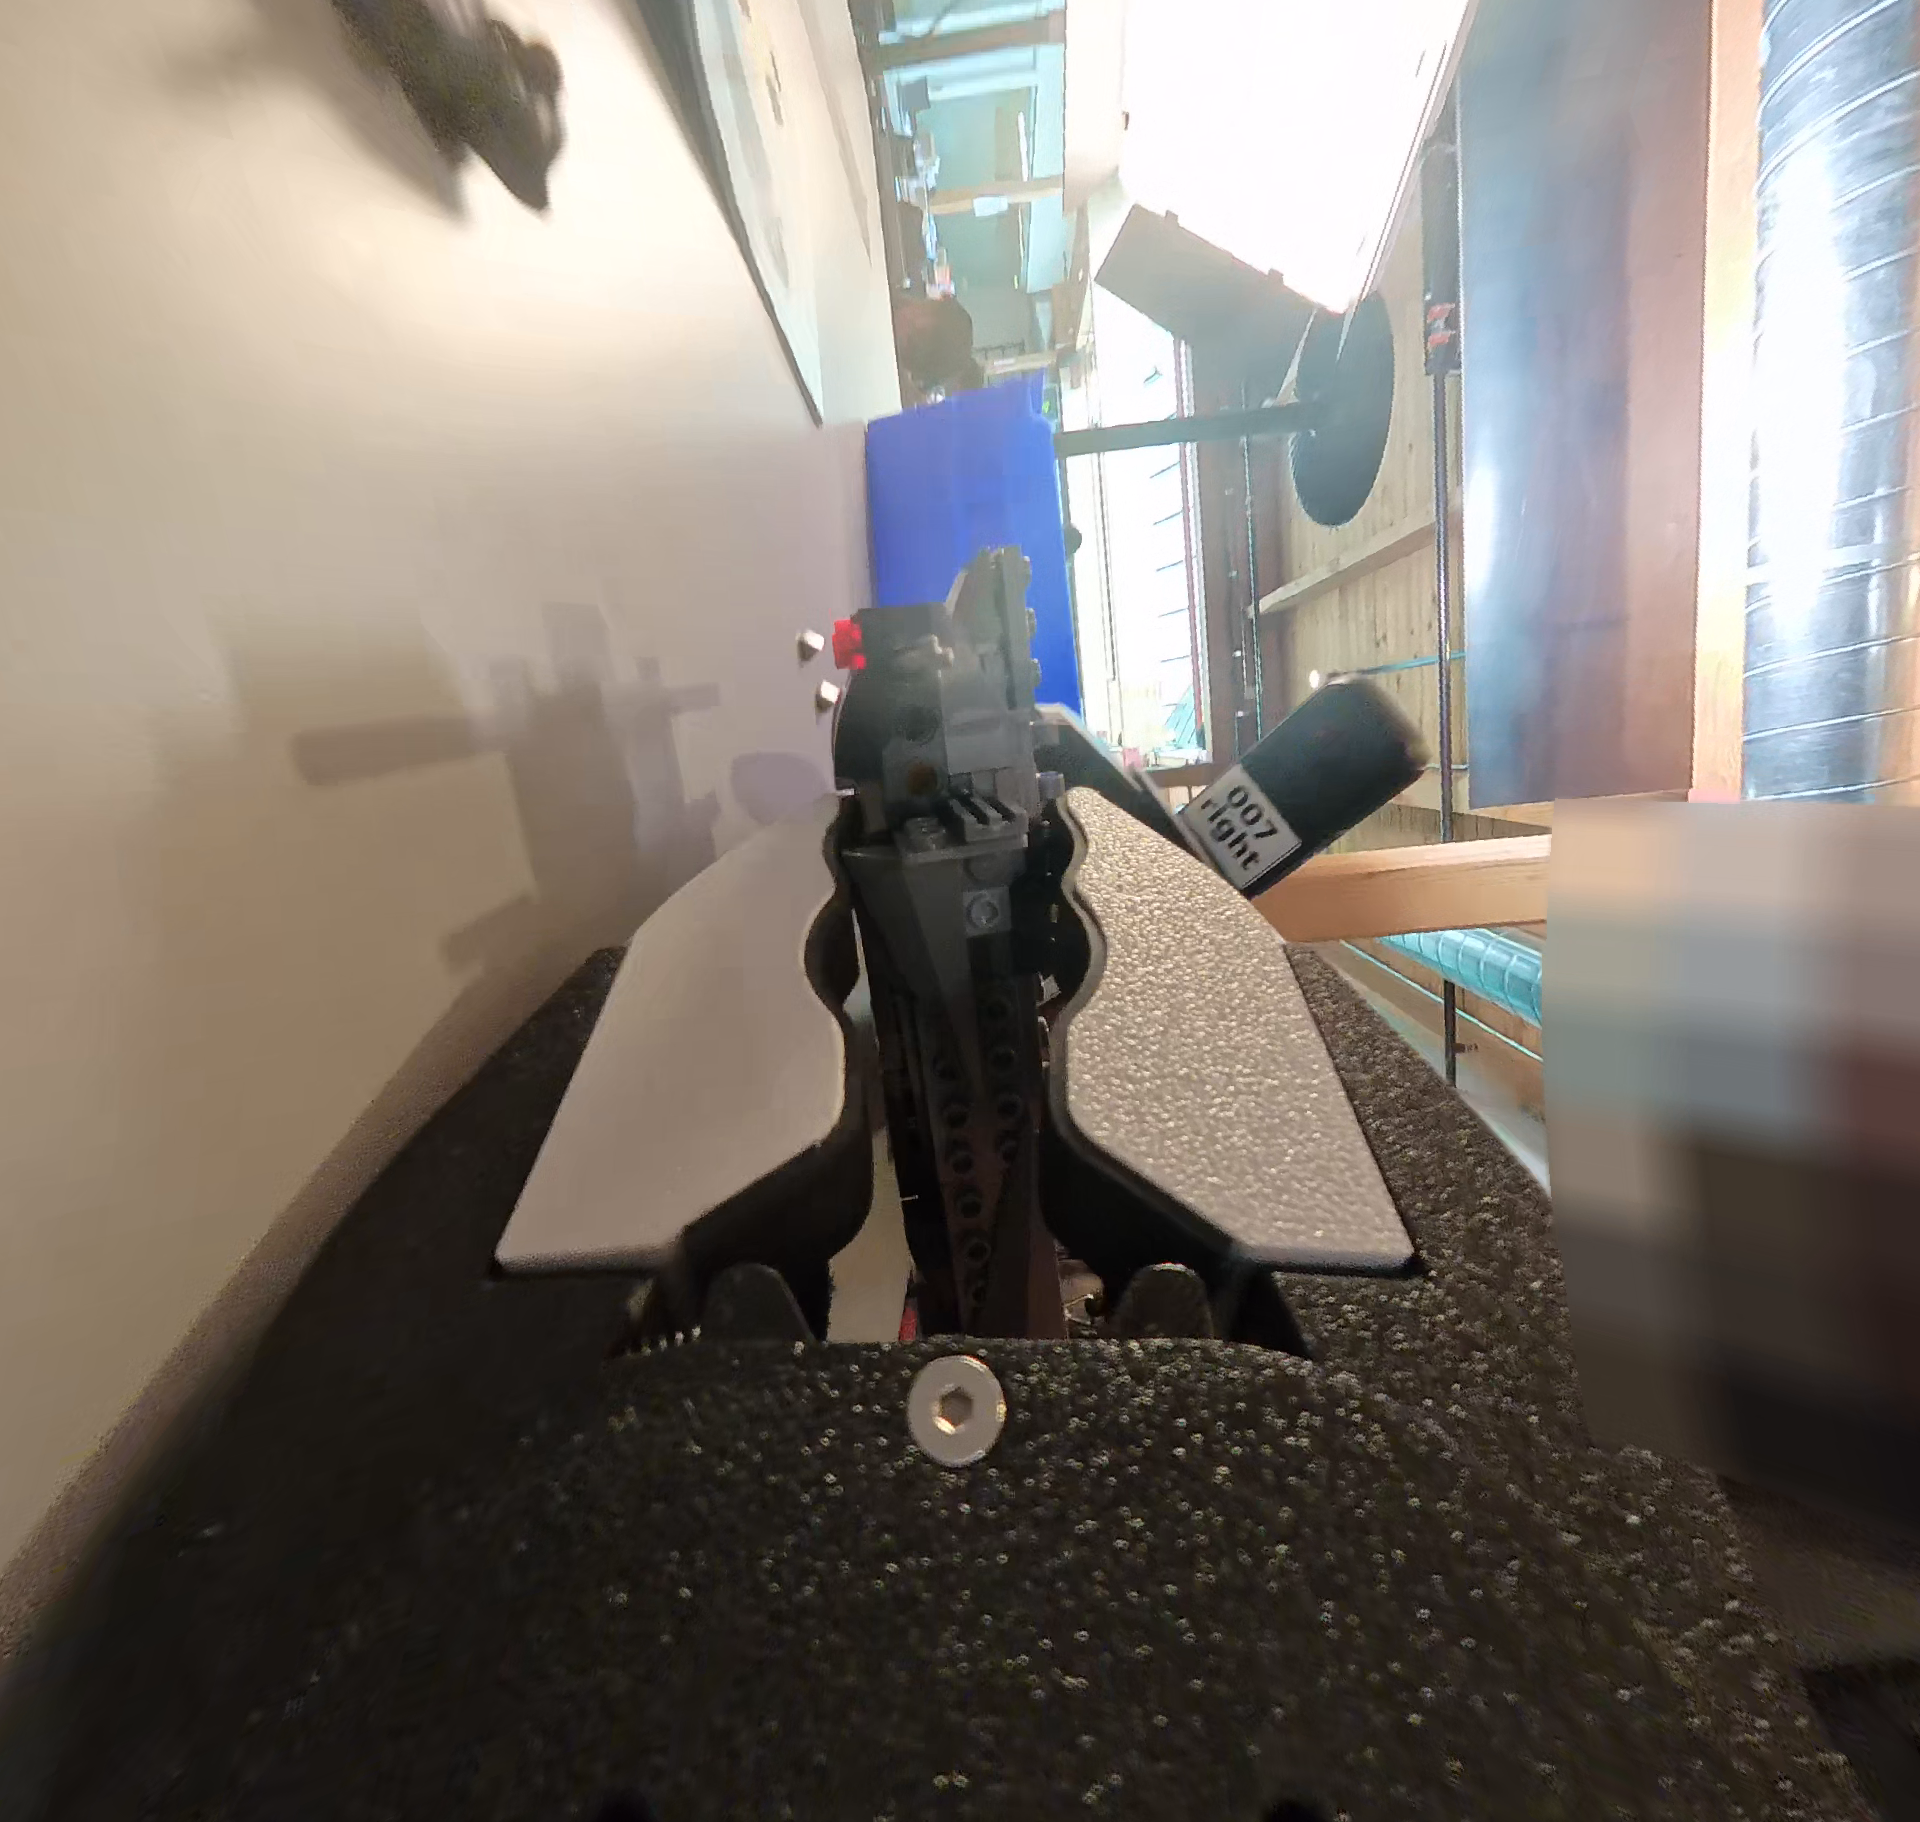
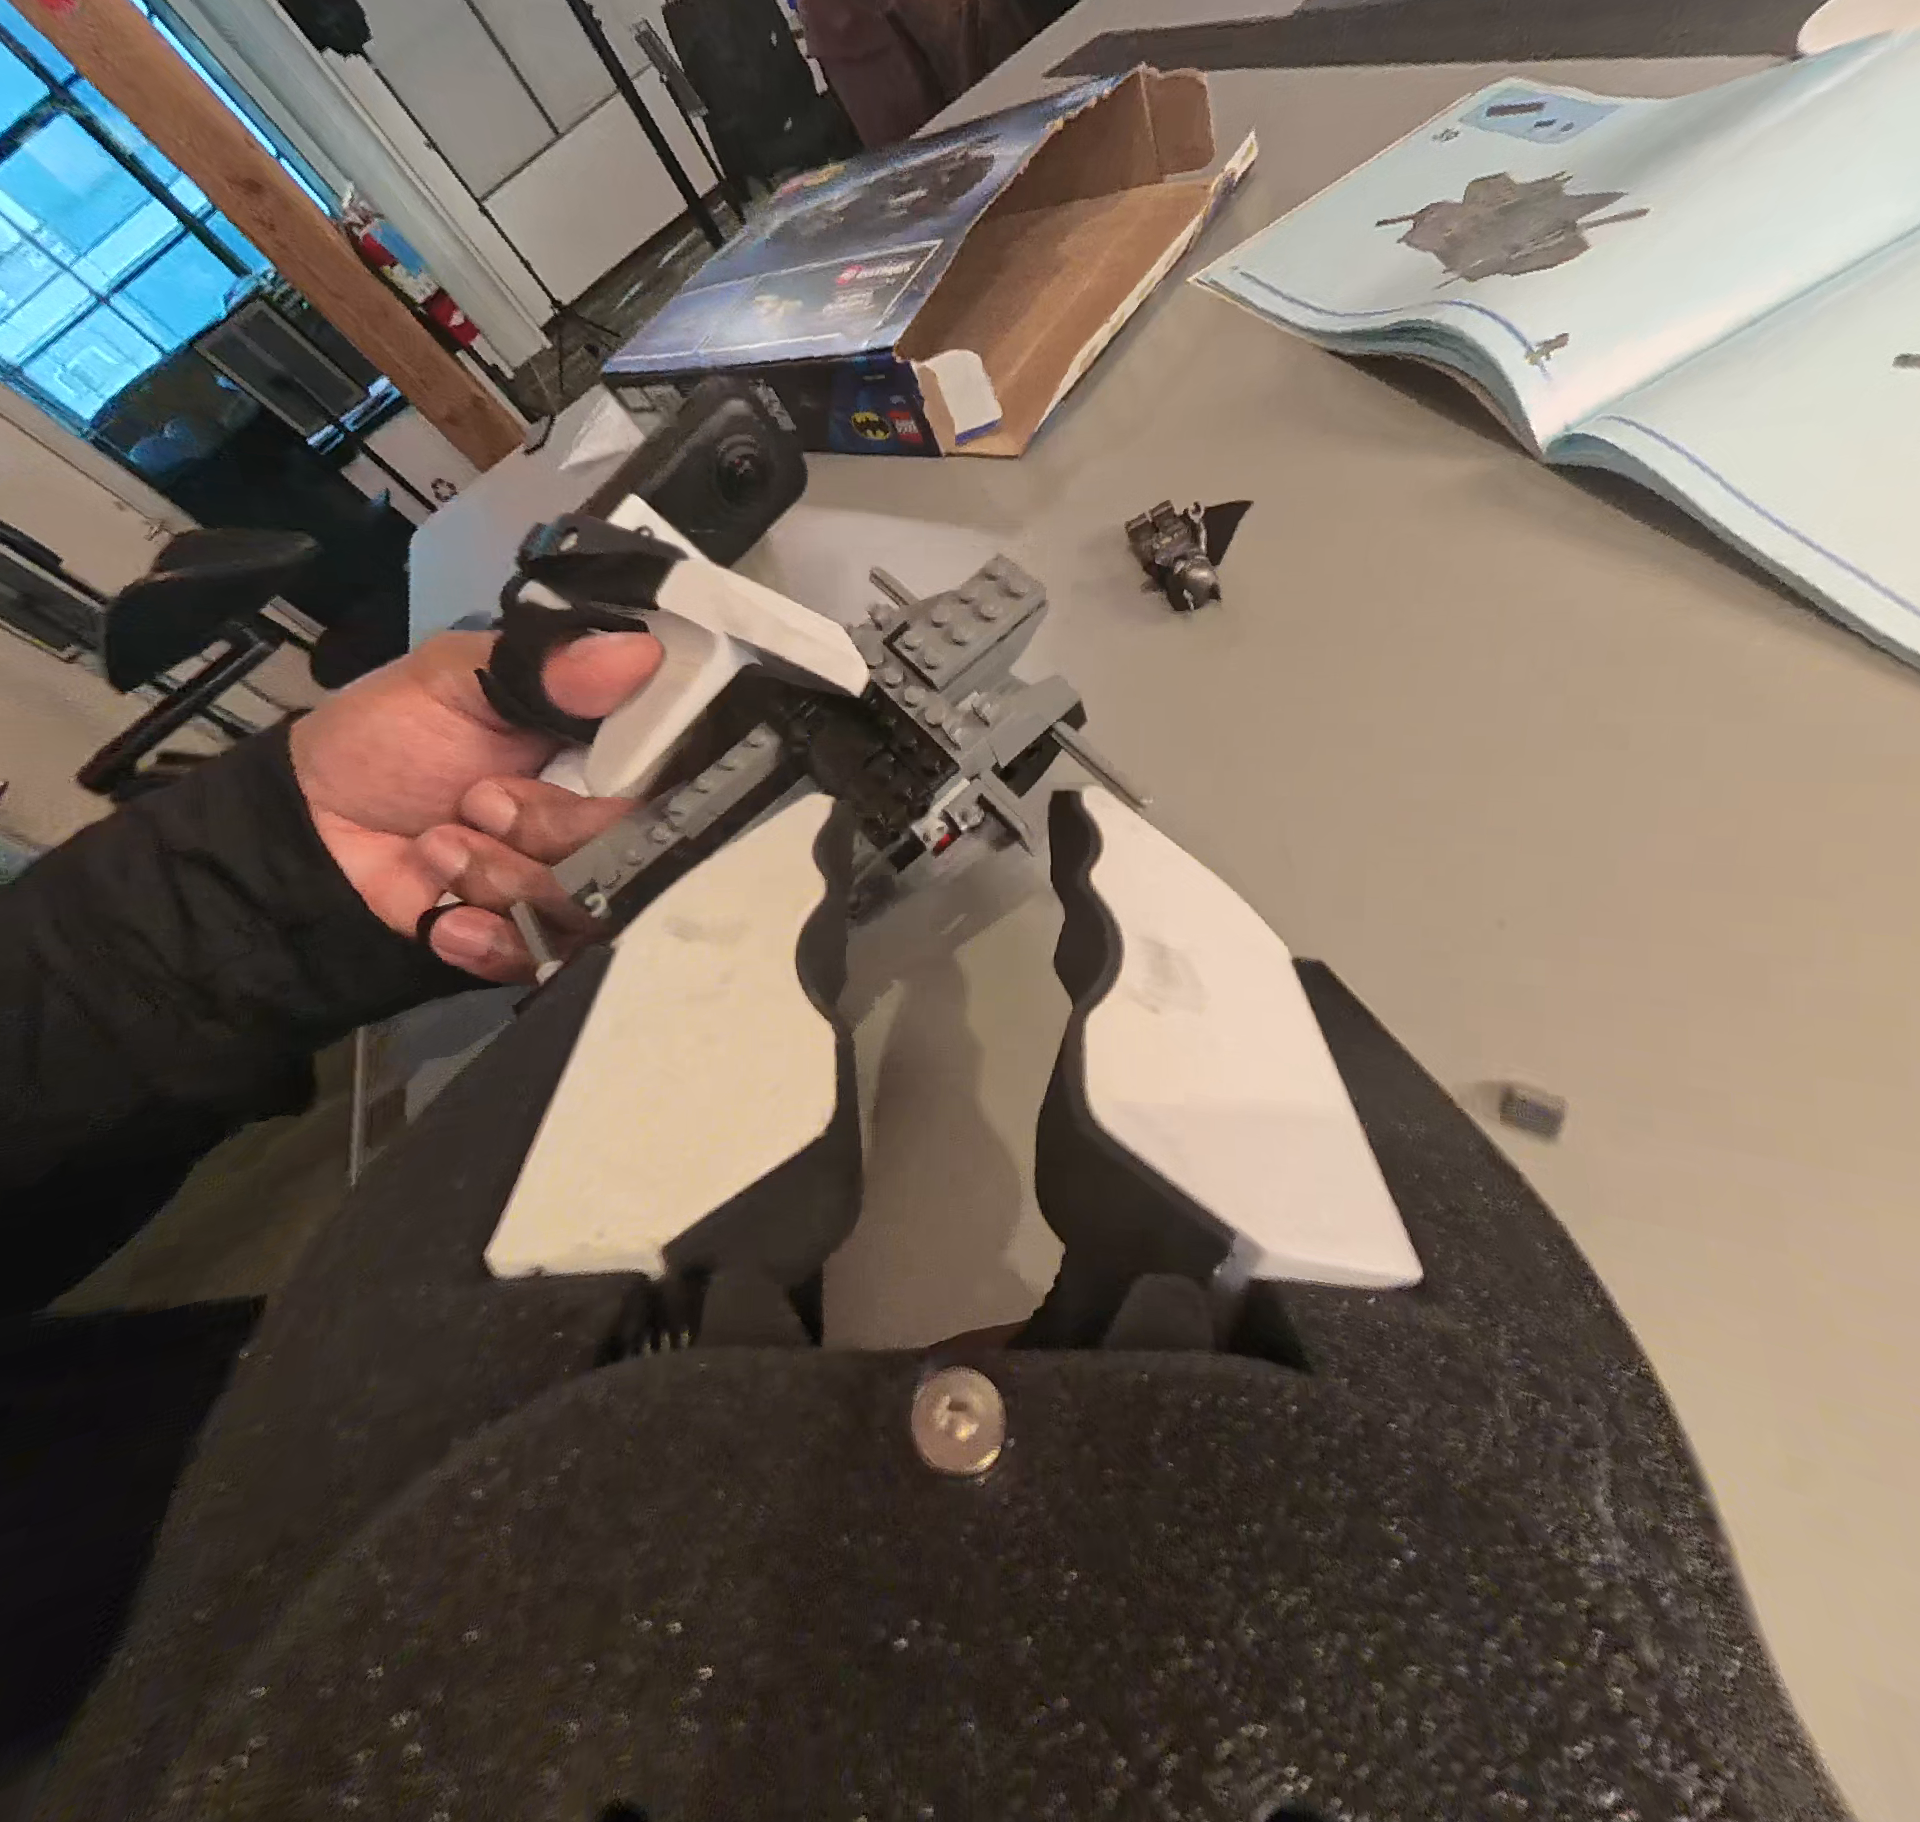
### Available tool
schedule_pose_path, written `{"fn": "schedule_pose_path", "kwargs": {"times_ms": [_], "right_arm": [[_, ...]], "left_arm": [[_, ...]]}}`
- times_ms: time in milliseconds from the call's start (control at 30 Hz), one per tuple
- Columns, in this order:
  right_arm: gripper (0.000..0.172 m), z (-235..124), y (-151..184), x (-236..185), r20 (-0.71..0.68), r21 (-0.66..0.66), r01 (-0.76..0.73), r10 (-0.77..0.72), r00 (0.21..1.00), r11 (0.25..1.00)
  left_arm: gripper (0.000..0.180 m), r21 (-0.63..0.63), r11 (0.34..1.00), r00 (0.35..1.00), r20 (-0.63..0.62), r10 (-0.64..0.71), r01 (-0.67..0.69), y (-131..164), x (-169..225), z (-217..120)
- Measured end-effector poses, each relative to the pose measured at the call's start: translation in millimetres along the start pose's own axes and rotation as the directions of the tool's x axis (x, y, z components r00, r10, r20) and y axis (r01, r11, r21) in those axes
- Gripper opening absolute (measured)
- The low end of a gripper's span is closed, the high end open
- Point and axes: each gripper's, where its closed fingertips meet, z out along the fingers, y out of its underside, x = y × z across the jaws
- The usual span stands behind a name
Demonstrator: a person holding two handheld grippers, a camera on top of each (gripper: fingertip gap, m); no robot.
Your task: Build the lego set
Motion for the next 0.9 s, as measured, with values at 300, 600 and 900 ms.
{"fn": "schedule_pose_path", "kwargs": {"times_ms": [300, 600, 900], "right_arm": [[0.041, -45.5, -5.6, -6.7, -0.003, -0.195, 0.323, -0.330, 0.944, 0.926], [0.042, -29.9, 8.1, -11.0, 0.127, -0.319, 0.488, -0.473, 0.872, 0.813], [0.039, -23.8, 18.4, -10.0, 0.187, -0.371, 0.500, -0.465, 0.865, 0.782]], "left_arm": [[0.034, -0.127, 0.992, 0.998, -0.056, -0.025, 0.018, 55.3, 10.4, 28.1], [0.035, -0.198, 0.980, 0.998, -0.065, -0.014, 0.001, 71.7, 13.6, 28.3], [0.035, -0.251, 0.968, 0.998, -0.065, -0.005, -0.011, 76.0, 12.9, 31.8]]}}
